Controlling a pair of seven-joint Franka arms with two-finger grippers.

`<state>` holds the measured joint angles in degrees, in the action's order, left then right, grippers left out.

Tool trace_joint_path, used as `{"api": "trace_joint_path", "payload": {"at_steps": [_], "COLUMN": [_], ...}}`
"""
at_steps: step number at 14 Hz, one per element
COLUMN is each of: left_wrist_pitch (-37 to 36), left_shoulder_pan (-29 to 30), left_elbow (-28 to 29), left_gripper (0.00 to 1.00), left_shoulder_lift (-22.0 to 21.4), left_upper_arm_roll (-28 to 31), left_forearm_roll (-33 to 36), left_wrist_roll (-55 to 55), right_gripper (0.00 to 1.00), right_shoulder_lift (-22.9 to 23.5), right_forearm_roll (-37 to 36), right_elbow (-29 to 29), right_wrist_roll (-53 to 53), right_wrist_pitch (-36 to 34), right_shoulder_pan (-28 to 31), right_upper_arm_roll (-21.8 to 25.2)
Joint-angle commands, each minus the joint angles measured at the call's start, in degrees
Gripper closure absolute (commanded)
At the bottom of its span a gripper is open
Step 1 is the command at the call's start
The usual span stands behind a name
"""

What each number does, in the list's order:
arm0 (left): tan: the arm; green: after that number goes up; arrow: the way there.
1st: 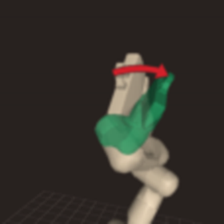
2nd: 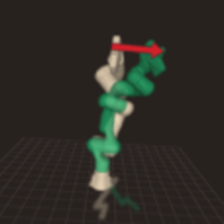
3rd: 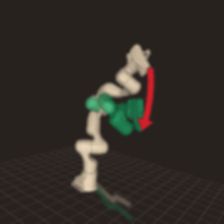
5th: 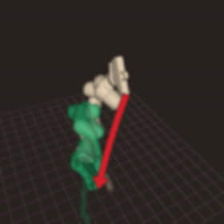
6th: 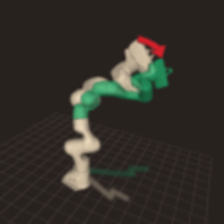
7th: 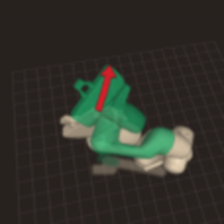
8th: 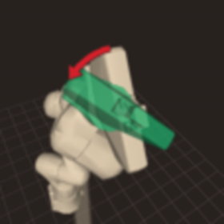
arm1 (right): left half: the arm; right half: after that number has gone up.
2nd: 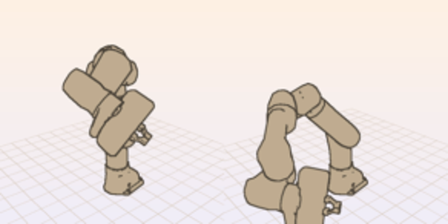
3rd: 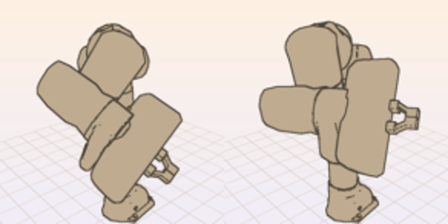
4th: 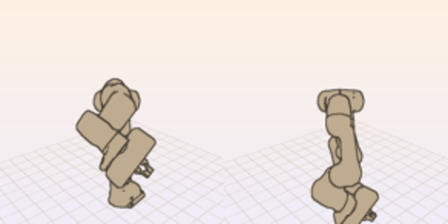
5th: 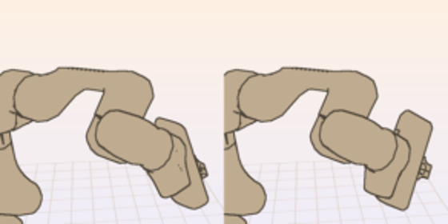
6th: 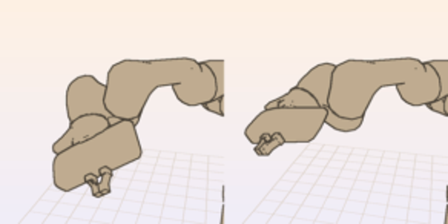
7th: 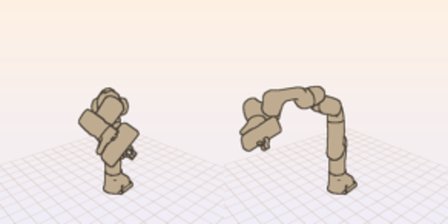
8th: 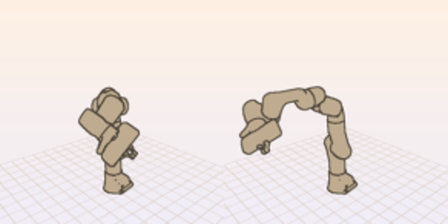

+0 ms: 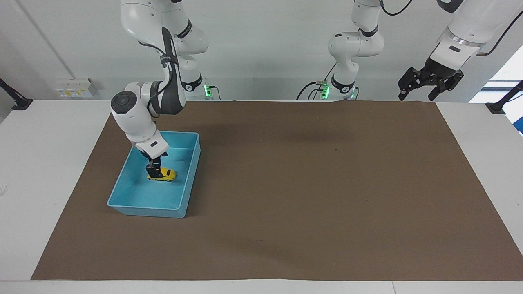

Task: Wind up and store yellow beetle car
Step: 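Open the right gripper to release the car inside the bin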

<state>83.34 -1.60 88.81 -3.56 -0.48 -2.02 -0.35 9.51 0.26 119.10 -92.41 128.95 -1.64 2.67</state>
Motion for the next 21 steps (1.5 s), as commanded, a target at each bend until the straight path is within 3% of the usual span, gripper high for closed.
{"api": "trace_joint_path", "payload": {"at_steps": [1, 14, 21], "left_wrist_pitch": [-0.2, -0.2, -0.2], "left_shoulder_pan": [1.0, 1.0, 1.0], "left_elbow": [0.3, 0.3, 0.3], "left_gripper": [0.0, 0.0, 0.0], "left_shoulder_lift": [-0.3, -0.3, -0.3], "left_upper_arm_roll": [-0.5, -0.5, -0.5], "left_forearm_roll": [-0.7, -0.7, -0.7], "left_wrist_roll": [0.3, 0.3, 0.3], "right_gripper": [0.0, 0.0, 0.0], "right_shoulder_lift": [0.2, -0.4, -6.2], "right_forearm_roll": [0.0, 0.9, 0.9], "right_elbow": [-4.0, -16.3, -18.3], "right_wrist_roll": [1.5, 4.5, 16.7], "right_wrist_pitch": [-3.2, -12.4, -17.2], "right_shoulder_pan": [0.4, 0.8, 0.7], "right_upper_arm_roll": [-0.4, -0.6, -1.0]}}
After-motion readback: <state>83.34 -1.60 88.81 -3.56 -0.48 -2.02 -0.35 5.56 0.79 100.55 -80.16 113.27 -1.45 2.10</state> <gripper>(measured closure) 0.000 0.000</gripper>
